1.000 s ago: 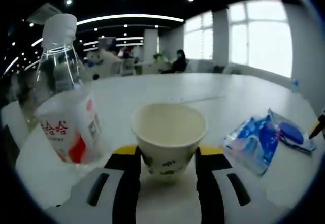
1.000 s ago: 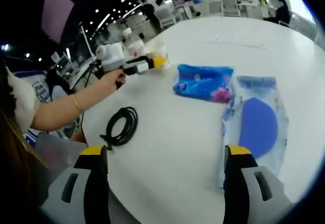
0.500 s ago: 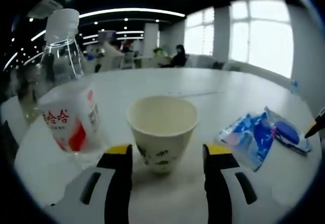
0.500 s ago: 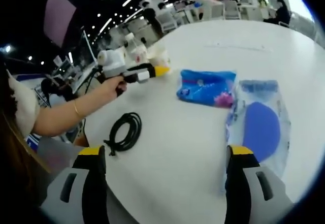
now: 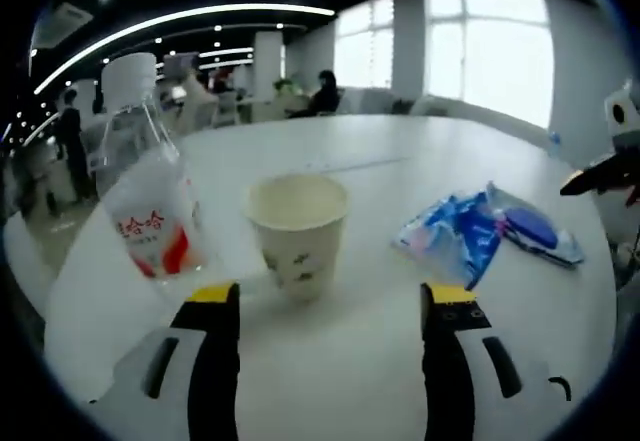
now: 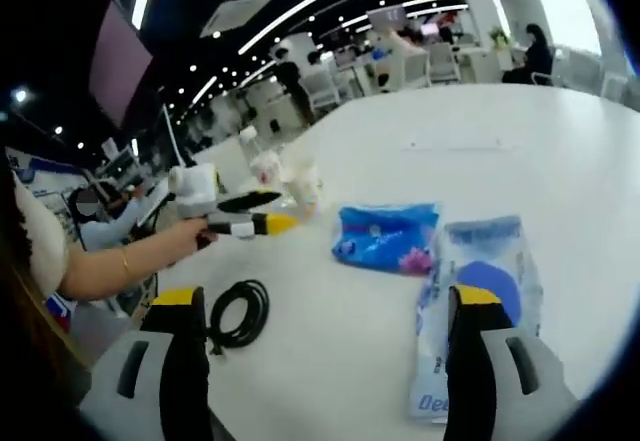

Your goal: Arrange the tabletop items into an orderly group along one side of the table until the central work area is clear of visible clutter.

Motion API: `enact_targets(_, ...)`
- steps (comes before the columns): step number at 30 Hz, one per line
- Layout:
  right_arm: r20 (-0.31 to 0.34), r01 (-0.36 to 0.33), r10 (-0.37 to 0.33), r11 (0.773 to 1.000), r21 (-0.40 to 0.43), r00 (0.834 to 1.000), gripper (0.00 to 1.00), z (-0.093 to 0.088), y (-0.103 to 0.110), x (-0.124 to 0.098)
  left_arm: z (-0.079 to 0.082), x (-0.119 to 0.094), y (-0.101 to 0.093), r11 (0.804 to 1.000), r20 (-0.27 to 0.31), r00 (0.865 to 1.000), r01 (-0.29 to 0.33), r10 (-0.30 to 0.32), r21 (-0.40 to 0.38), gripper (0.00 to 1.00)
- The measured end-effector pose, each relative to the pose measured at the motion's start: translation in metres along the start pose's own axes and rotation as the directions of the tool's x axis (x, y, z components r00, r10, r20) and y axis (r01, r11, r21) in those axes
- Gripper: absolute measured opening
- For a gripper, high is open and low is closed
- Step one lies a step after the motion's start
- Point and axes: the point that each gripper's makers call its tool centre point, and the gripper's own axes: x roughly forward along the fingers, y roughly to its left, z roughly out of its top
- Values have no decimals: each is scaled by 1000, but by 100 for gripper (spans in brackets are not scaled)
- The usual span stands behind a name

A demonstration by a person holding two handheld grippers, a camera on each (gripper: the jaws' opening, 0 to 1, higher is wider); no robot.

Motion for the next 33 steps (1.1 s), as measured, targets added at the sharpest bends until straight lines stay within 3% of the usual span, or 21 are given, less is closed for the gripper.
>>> enact_targets(5,15,-4,4,1000,-17,1000,99,9,-4,2,7,-19,-9,999,11,999,45,-45,-8,81)
enact_targets(15,38,-5,7,998,-66,999,99,18,-13,13,4,-42,-36,993,-18,993,118,-118,-4,99)
enact_targets(21,74,-18,25,995,-98,997,99,28,-15,24,4,-50,-46,990,-30,989,144,-143,5,99)
enact_targets(33,95,16,-1,988,-156,995,96,33,-37,49,2,-70,-46,991,-55,990,133,-131,32,99)
